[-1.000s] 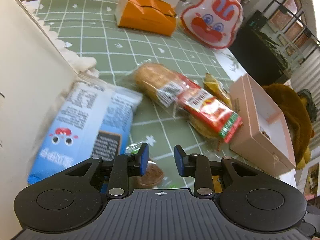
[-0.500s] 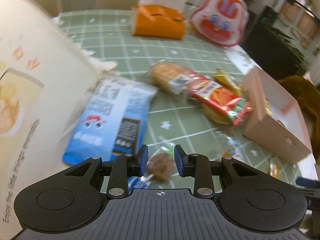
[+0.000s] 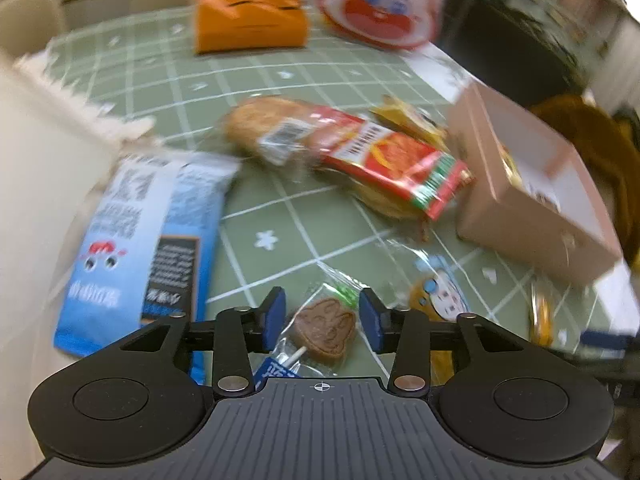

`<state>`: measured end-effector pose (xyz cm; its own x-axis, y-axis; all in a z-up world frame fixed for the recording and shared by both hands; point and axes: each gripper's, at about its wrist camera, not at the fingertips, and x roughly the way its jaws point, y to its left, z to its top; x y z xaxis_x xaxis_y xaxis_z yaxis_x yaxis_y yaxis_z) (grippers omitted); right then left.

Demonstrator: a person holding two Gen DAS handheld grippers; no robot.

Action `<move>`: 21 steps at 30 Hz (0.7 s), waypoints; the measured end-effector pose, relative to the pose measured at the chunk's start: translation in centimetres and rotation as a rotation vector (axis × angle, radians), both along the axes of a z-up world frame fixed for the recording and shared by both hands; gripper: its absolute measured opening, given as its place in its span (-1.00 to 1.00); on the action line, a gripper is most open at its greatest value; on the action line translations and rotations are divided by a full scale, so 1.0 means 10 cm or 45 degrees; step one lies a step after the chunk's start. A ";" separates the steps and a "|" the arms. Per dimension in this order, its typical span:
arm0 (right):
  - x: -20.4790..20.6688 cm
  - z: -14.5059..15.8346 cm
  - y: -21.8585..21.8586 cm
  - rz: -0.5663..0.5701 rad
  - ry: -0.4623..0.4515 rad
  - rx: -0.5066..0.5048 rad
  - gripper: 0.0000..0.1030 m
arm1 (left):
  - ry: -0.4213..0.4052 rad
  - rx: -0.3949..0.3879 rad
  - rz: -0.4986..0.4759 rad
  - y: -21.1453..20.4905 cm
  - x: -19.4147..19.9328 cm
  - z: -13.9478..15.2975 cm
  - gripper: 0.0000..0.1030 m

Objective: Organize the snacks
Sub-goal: 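Grasp the blue-labelled lollipop with the left tool, then grasp the orange-wrapped snack with the right tool while the left tool holds the lollipop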

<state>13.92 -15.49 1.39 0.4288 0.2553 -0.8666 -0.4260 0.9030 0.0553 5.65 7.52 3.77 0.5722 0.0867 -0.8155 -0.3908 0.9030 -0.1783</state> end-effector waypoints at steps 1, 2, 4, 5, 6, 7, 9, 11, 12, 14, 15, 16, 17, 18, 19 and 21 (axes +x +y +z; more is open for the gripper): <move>0.00 -0.01 0.01 0.007 0.006 -0.002 0.89 | 0.006 0.035 -0.031 -0.05 0.01 -0.01 -0.01; 0.00 -0.02 0.03 0.013 0.012 -0.004 0.89 | 0.011 0.071 -0.060 -0.10 0.01 -0.01 -0.01; 0.01 -0.04 0.05 0.021 0.018 -0.010 0.89 | 0.009 0.105 -0.090 -0.14 -0.01 -0.02 0.00; 0.01 -0.05 0.06 0.024 0.012 -0.014 0.89 | 0.002 0.094 -0.081 -0.12 -0.03 -0.02 0.00; 0.01 -0.05 0.06 0.028 0.008 -0.018 0.89 | -0.008 0.074 -0.062 -0.09 -0.07 -0.02 0.01; 0.02 -0.04 0.07 0.034 0.005 -0.020 0.89 | -0.020 0.054 -0.040 -0.06 -0.11 -0.02 -0.01; 0.03 -0.04 0.08 0.042 -0.001 -0.022 0.89 | -0.042 0.026 0.016 0.01 -0.18 -0.02 -0.08; 0.03 -0.05 0.07 0.040 0.000 -0.014 0.90 | -0.061 -0.007 0.077 0.09 -0.27 -0.02 -0.12; 0.03 -0.05 0.06 0.040 -0.001 -0.010 0.90 | -0.073 -0.038 0.101 0.13 -0.30 -0.02 -0.12; 0.03 -0.06 0.05 0.043 -0.006 -0.006 0.91 | -0.102 -0.115 0.147 0.20 -0.37 -0.02 -0.12; 0.02 -0.06 0.04 0.045 -0.011 -0.002 0.92 | -0.108 -0.141 0.162 0.23 -0.38 -0.02 -0.12; 0.03 -0.07 0.04 0.047 -0.015 0.001 0.94 | -0.108 -0.156 0.168 0.24 -0.39 -0.02 -0.12; 0.02 -0.07 0.03 0.048 -0.021 0.005 0.95 | -0.102 -0.158 0.168 0.24 -0.37 -0.01 -0.12; 0.02 -0.08 0.02 0.049 -0.026 0.008 0.99 | -0.094 -0.153 0.163 0.24 -0.35 -0.01 -0.12; 0.02 -0.09 0.01 0.048 -0.033 0.010 1.00 | -0.086 -0.141 0.156 0.23 -0.32 0.00 -0.12; 0.02 -0.09 0.00 0.052 -0.046 0.012 1.00 | -0.059 -0.103 0.120 0.19 -0.26 0.00 -0.12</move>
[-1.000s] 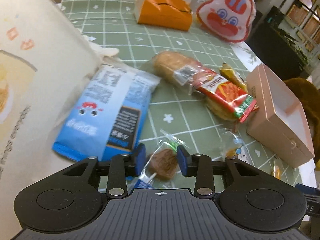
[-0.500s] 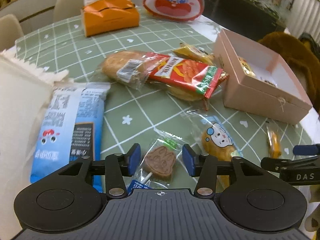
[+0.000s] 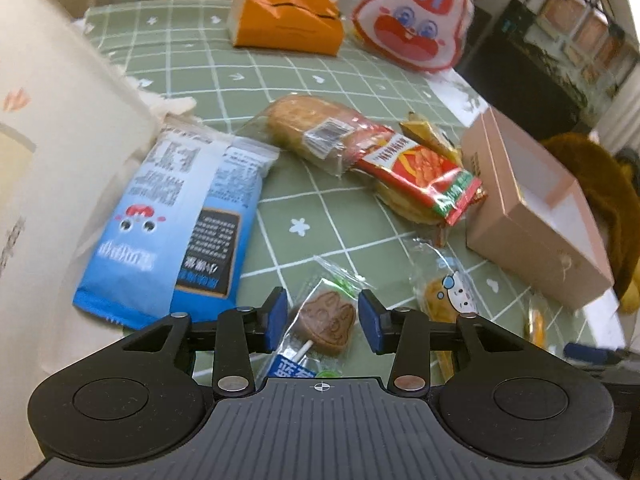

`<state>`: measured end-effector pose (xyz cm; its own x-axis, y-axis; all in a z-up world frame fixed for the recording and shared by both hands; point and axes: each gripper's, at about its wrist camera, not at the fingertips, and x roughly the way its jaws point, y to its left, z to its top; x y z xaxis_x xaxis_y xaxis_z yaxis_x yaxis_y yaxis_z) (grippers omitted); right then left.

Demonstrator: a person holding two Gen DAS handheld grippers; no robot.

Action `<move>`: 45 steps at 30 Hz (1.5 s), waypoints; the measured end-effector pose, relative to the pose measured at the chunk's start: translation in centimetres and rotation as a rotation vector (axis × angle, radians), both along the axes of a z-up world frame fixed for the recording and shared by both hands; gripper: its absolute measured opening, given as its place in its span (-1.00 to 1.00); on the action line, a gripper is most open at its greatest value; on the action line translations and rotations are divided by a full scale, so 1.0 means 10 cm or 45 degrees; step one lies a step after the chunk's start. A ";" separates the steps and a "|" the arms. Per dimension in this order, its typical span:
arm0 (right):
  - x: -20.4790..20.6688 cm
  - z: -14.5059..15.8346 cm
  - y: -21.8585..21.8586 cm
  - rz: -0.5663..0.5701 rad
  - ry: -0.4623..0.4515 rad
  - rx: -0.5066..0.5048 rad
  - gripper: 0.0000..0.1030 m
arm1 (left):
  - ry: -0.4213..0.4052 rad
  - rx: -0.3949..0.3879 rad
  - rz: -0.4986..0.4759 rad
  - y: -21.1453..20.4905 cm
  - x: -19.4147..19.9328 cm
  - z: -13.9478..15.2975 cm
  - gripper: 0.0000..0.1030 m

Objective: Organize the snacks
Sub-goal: 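Grasp the orange-wrapped snack with the right tool while the left tool holds the lollipop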

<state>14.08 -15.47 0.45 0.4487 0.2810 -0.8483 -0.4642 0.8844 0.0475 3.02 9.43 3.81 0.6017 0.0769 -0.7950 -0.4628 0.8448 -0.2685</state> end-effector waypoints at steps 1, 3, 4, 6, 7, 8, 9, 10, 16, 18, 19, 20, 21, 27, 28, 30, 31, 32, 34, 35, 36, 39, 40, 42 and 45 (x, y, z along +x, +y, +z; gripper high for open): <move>0.00 0.00 0.00 0.002 -0.003 0.001 1.00 | 0.017 0.019 -0.026 -0.03 0.02 0.01 -0.11; 0.00 0.00 -0.01 0.009 -0.010 0.004 1.00 | 0.038 0.031 -0.089 -0.08 0.04 0.01 -0.11; 0.01 0.00 -0.01 0.011 -0.015 0.006 1.00 | 0.045 0.038 -0.117 -0.10 0.04 0.01 -0.11; 0.01 -0.01 -0.02 0.010 -0.026 0.012 1.00 | 0.062 0.064 -0.160 -0.15 0.04 0.01 -0.11; 0.00 -0.01 -0.02 0.007 -0.034 0.016 1.00 | 0.066 0.070 -0.173 -0.16 0.04 0.01 -0.11; 0.00 -0.01 -0.02 0.002 -0.042 0.020 1.00 | 0.067 0.070 -0.180 -0.17 0.03 0.01 -0.11; -0.01 -0.02 -0.03 -0.006 -0.051 0.024 1.00 | 0.066 0.070 -0.182 -0.17 0.03 0.00 -0.11; -0.01 -0.02 -0.03 -0.013 -0.056 0.026 1.00 | 0.064 0.067 -0.183 -0.16 0.03 0.00 -0.11; 0.01 -0.02 -0.01 -0.009 -0.051 0.022 1.00 | 0.050 0.079 -0.198 -0.17 0.04 -0.01 -0.11; 0.03 0.00 0.05 0.035 -0.058 0.013 0.97 | 0.053 0.098 -0.210 -0.21 0.07 -0.01 -0.11; 0.03 0.01 0.10 0.075 -0.066 0.004 0.89 | 0.060 0.114 -0.224 -0.23 0.09 0.00 -0.11; 0.04 0.04 0.14 0.115 -0.071 0.005 0.81 | 0.070 0.134 -0.246 -0.26 0.11 0.00 -0.11; 0.04 0.07 0.17 0.144 -0.070 0.013 0.62 | 0.080 0.158 -0.264 -0.28 0.12 0.00 -0.13; -0.06 0.16 0.16 0.175 -0.040 0.033 -0.38 | 0.053 0.150 -0.313 -0.36 0.04 -0.01 -0.17; -0.07 0.17 0.14 0.160 -0.028 0.037 -0.45 | 0.044 0.133 -0.323 -0.37 0.02 -0.01 -0.18; -0.11 0.21 0.08 0.131 -0.015 0.056 -0.46 | 0.030 0.101 -0.337 -0.39 -0.02 -0.01 -0.19; -0.15 0.22 0.04 0.125 -0.019 0.064 -0.46 | 0.027 0.090 -0.344 -0.41 -0.04 -0.01 -0.19; -0.19 0.25 0.02 0.120 -0.028 0.069 -0.46 | 0.026 0.083 -0.348 -0.42 -0.05 -0.01 -0.20; -0.27 0.31 -0.03 0.117 -0.042 0.077 -0.46 | 0.028 0.073 -0.358 -0.46 -0.10 0.00 -0.20; -0.31 0.34 -0.06 0.113 -0.046 0.085 -0.46 | 0.028 0.072 -0.365 -0.49 -0.12 0.01 -0.20; -0.34 0.37 -0.09 0.110 -0.050 0.094 -0.46 | 0.027 0.071 -0.375 -0.52 -0.15 0.02 -0.21; -0.44 0.44 -0.18 0.098 -0.066 0.112 -0.46 | 0.024 0.084 -0.411 -0.63 -0.24 0.08 -0.21; -0.47 0.46 -0.20 0.095 -0.069 0.116 -0.46 | 0.021 0.088 -0.420 -0.66 -0.26 0.10 -0.21; -0.53 0.50 -0.26 0.086 -0.080 0.120 -0.46 | 0.004 0.089 -0.438 -0.72 -0.31 0.18 -0.21; -0.62 0.57 -0.36 0.075 -0.094 0.129 -0.46 | -0.042 0.090 -0.461 -0.79 -0.35 0.34 -0.21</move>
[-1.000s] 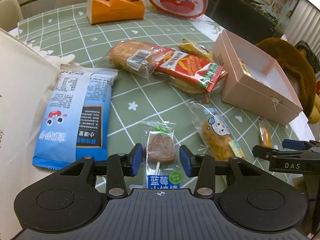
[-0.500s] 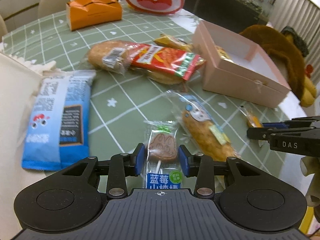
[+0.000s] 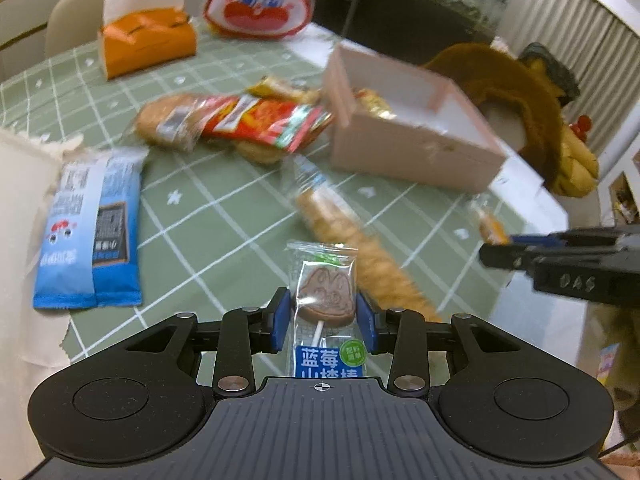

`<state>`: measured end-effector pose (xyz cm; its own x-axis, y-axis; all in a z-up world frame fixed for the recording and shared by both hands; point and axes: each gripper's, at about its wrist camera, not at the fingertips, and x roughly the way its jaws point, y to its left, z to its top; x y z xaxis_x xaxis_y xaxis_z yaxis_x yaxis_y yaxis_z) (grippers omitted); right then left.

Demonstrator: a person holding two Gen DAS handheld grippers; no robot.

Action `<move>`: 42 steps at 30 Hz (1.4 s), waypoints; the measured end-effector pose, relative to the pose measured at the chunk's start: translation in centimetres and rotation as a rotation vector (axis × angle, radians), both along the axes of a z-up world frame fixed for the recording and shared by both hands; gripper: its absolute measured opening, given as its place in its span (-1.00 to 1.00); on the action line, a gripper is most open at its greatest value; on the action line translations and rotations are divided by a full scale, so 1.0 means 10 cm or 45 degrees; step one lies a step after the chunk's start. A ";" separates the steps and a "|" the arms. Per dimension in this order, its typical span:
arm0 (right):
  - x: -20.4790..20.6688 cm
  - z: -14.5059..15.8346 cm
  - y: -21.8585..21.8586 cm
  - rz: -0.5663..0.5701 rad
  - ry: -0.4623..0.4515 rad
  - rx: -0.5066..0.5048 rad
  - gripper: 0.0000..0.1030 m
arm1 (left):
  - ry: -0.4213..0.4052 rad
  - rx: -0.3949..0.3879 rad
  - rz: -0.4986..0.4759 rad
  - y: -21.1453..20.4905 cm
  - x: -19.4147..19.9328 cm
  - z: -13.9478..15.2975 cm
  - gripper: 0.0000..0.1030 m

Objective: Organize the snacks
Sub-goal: 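Grasp the orange-wrapped snack with the right tool while the left tool holds the lollipop, then carry both snacks over the pink box and open both tools to drop them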

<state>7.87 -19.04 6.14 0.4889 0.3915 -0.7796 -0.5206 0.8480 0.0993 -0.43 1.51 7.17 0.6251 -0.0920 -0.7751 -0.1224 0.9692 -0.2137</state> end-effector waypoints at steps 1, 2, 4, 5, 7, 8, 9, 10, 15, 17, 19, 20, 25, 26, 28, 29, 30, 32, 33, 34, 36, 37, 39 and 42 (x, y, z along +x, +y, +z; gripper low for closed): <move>-0.02 0.03 -0.03 -0.002 -0.002 0.002 -0.46 | -0.021 -0.004 -0.008 -0.02 -0.01 0.06 -0.21; -0.04 0.07 -0.07 -0.003 -0.008 0.005 -0.46 | -0.045 -0.014 -0.017 -0.04 -0.01 0.14 -0.21; -0.06 0.19 -0.13 -0.002 -0.036 0.022 -0.46 | -0.105 -0.046 -0.026 -0.06 0.02 0.31 -0.21; -0.05 0.29 -0.17 -0.001 -0.063 0.038 -0.46 | -0.149 -0.070 -0.029 -0.05 0.06 0.44 -0.21; 0.02 0.55 -0.23 0.002 -0.129 0.075 -0.46 | -0.231 -0.112 -0.039 -0.03 0.20 0.71 -0.21; 0.09 0.69 -0.24 0.003 -0.164 0.093 -0.46 | -0.278 -0.126 -0.054 -0.02 0.32 0.88 -0.21; 0.18 0.85 -0.25 0.002 -0.207 0.109 -0.46 | -0.318 -0.136 -0.067 -0.02 0.43 1.03 -0.21; 0.29 1.00 -0.25 -0.004 -0.247 0.120 -0.46 | -0.359 -0.153 -0.079 -0.01 0.58 1.19 -0.20; 1.00 1.40 -0.21 -0.032 -0.298 0.170 -0.46 | -0.361 -0.237 -0.111 -0.06 1.40 1.44 -0.20; 1.27 1.37 -0.20 -0.052 -0.272 0.180 -0.46 | -0.331 -0.267 -0.104 -0.09 1.74 1.41 -0.20; 1.57 1.27 -0.17 -0.030 -0.211 0.193 -0.35 | -0.276 -0.341 -0.088 -0.05 2.12 1.28 -0.18; 1.71 1.20 -0.15 -0.030 -0.180 0.175 -0.22 | -0.219 -0.372 -0.069 -0.04 2.31 1.16 -0.18; 1.80 0.91 -0.28 -0.059 -0.157 0.123 0.28 | -0.155 -0.307 -0.004 -0.03 2.53 0.81 -0.18; 1.77 0.85 -0.33 -0.056 -0.152 0.119 0.31 | -0.149 -0.297 0.006 0.00 2.47 0.77 -0.18; 1.70 0.75 -0.38 -0.055 -0.155 0.086 0.38 | -0.130 -0.267 0.037 0.06 2.33 0.70 -0.18; 1.67 0.69 -0.40 -0.050 -0.151 0.066 0.38 | -0.117 -0.234 0.054 0.10 2.26 0.67 -0.18; 1.63 0.62 -0.40 -0.043 -0.139 0.046 0.38 | -0.105 -0.192 0.068 0.14 2.20 0.65 -0.18; 1.56 0.50 -0.39 -0.032 -0.110 0.019 0.38 | -0.066 -0.107 0.098 0.24 2.03 0.56 -0.18; 1.51 0.44 -0.39 -0.027 -0.095 0.010 0.38 | -0.045 -0.075 0.111 0.31 1.93 0.51 -0.18; 1.44 0.38 -0.38 -0.021 -0.078 0.000 0.38 | -0.029 -0.055 0.123 0.38 1.83 0.49 -0.18; 1.34 0.30 -0.35 -0.013 -0.054 -0.009 0.39 | -0.008 0.001 0.171 0.56 1.60 0.43 -0.18; 1.29 0.26 -0.32 -0.012 -0.040 -0.011 0.41 | -0.004 0.025 0.200 0.64 1.49 0.42 -0.18; 1.17 0.19 -0.27 -0.018 -0.015 -0.008 0.44 | -0.008 0.072 0.274 0.83 1.26 0.39 -0.18; 1.01 0.09 -0.19 -0.018 0.044 0.018 0.46 | 0.001 0.105 0.402 1.09 0.96 0.27 -0.18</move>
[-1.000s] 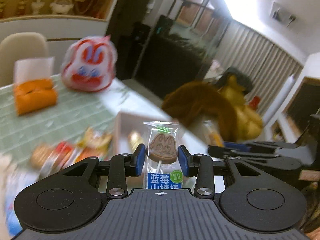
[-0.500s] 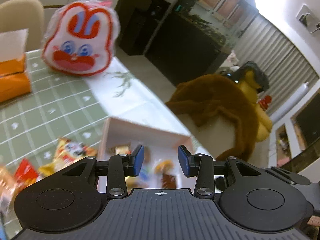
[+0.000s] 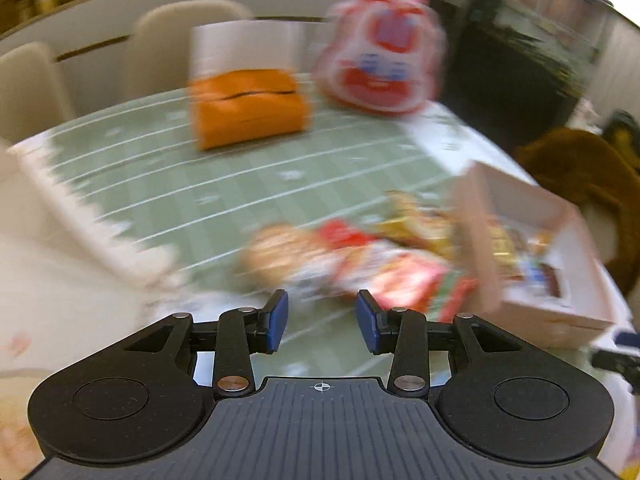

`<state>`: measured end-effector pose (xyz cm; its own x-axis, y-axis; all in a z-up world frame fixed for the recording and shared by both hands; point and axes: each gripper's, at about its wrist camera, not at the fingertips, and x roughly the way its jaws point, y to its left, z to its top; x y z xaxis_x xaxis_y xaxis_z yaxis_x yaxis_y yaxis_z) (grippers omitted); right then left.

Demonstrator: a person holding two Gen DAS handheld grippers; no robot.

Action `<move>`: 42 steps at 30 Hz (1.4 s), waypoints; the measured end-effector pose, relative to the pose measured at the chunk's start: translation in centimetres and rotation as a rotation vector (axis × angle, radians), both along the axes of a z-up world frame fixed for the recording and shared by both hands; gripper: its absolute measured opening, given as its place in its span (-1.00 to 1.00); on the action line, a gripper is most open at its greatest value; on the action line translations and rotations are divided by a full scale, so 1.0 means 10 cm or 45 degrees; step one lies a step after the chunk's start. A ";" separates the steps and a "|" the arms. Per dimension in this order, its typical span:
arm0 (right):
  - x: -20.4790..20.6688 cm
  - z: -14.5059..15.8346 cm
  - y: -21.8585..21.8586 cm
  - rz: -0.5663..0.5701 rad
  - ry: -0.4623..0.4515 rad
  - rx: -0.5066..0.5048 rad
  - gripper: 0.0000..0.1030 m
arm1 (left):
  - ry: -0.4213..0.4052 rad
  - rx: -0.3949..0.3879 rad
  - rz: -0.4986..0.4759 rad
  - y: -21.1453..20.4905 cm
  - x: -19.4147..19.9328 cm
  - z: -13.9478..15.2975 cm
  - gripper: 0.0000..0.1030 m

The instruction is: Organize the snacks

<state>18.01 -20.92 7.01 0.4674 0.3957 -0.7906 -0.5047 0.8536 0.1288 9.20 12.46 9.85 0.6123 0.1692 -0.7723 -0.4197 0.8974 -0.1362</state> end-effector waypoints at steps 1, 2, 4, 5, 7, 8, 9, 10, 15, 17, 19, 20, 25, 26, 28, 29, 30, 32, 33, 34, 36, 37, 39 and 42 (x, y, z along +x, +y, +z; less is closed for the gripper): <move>-0.05 -0.03 0.03 0.002 0.024 0.010 0.46 | 0.010 -0.002 0.042 0.09 -0.09 -0.05 -0.18; -0.09 -0.06 0.08 0.003 0.043 0.018 0.46 | 0.016 -0.014 0.071 0.17 -0.17 -0.09 -0.18; -0.16 -0.11 0.19 0.010 0.074 0.027 0.47 | 0.020 -0.055 0.113 0.27 -0.30 -0.14 -0.18; -0.19 -0.12 0.25 0.015 0.083 0.025 0.47 | 0.014 -0.085 0.126 0.32 -0.33 -0.17 -0.18; -0.27 -0.13 0.37 0.027 0.088 0.018 0.47 | -0.022 -0.144 0.136 0.37 -0.35 -0.17 -0.18; -0.31 -0.13 0.43 0.040 0.085 0.015 0.47 | -0.048 -0.177 0.146 0.39 -0.33 -0.16 -0.18; -0.34 -0.12 0.48 0.053 0.083 0.010 0.47 | -0.074 -0.223 0.164 0.42 -0.27 -0.15 -0.18; -0.38 -0.12 0.53 0.068 0.079 0.000 0.47 | -0.098 -0.262 0.185 0.45 -0.22 -0.15 -0.18; -0.54 -0.07 0.67 0.120 0.032 -0.045 0.52 | -0.114 -0.309 0.423 0.73 0.28 -0.20 -0.18; -0.55 -0.07 0.65 0.111 0.025 -0.053 0.55 | -0.082 -0.324 0.447 0.77 0.46 -0.30 -0.18; -0.53 -0.09 0.61 0.088 0.038 -0.055 0.55 | 0.000 -0.298 0.376 0.69 0.62 -0.42 -0.13; -0.51 -0.10 0.58 0.072 0.048 -0.051 0.55 | 0.003 -0.254 0.335 0.63 0.64 -0.44 -0.11; -0.48 -0.15 0.53 0.023 0.078 -0.020 0.55 | -0.006 -0.146 0.145 0.39 0.47 -0.42 -0.10; -0.50 -0.16 0.55 0.036 0.082 -0.022 0.55 | 0.001 -0.145 0.101 0.36 0.41 -0.41 -0.10; -0.53 -0.17 0.64 0.068 0.082 -0.030 0.55 | 0.025 -0.133 0.017 0.30 0.29 -0.39 -0.08; -0.54 -0.15 0.70 0.093 0.074 -0.036 0.55 | 0.045 -0.146 -0.019 0.26 0.22 -0.39 -0.08; -0.54 -0.13 0.75 0.115 0.064 -0.038 0.55 | 0.058 -0.172 -0.038 0.25 0.15 -0.41 -0.08; -0.52 -0.04 0.91 0.184 0.021 -0.047 0.55 | 0.070 -0.230 -0.021 0.23 0.01 -0.47 -0.08; -0.49 0.02 1.02 0.229 -0.013 -0.063 0.55 | 0.066 -0.268 0.009 0.24 -0.05 -0.50 -0.09; -0.45 0.07 1.15 0.278 -0.061 -0.088 0.56 | 0.052 -0.308 0.039 0.27 -0.10 -0.53 -0.10; -0.36 0.15 1.46 0.368 -0.185 -0.171 0.56 | -0.009 -0.387 0.111 0.33 -0.19 -0.54 -0.11; -0.33 0.16 1.60 0.417 -0.234 -0.211 0.56 | -0.041 -0.426 0.146 0.36 -0.22 -0.54 -0.11; -0.26 0.13 1.95 0.539 -0.321 -0.313 0.56 | -0.114 -0.508 0.222 0.44 -0.27 -0.50 -0.11; -0.17 -0.03 2.34 0.656 -0.328 -0.408 0.56 | -0.169 -0.545 0.283 0.53 -0.26 -0.45 -0.11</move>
<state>16.35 2.50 6.75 0.4710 0.3829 -0.7947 -0.8397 0.4706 -0.2709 6.55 17.72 5.37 0.6949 -0.0087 -0.7190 -0.5485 0.6403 -0.5378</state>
